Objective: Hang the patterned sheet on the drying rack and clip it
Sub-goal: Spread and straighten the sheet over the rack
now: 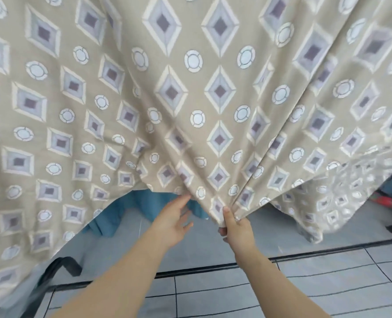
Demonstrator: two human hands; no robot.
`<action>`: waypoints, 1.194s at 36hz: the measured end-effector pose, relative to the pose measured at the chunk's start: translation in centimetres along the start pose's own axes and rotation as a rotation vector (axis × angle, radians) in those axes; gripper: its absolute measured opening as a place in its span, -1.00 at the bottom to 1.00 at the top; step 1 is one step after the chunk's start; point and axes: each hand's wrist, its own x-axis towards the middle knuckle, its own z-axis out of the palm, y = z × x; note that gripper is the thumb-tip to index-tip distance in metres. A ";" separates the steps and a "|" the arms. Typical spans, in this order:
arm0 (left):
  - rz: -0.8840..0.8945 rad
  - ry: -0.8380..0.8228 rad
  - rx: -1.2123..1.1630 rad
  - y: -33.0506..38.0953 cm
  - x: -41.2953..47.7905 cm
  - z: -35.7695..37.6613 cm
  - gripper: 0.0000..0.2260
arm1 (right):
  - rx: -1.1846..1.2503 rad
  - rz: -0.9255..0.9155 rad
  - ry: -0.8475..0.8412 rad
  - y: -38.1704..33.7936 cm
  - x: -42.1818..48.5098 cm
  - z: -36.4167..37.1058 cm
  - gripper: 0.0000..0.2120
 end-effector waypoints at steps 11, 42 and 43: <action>-0.001 -0.088 0.139 -0.8 0.4 4.4 -0.79 | 0.030 0.144 -0.240 -1.7 -1.1 -4.8 -0.88; 0.047 -0.169 0.128 -2.6 -2.0 15.9 -0.31 | 0.046 -0.075 0.387 -8.0 -0.3 -18.1 -0.71; 0.055 -0.167 0.111 -2.7 -1.9 15.8 -0.29 | 0.043 -0.069 0.381 -7.6 -0.4 -17.7 -0.72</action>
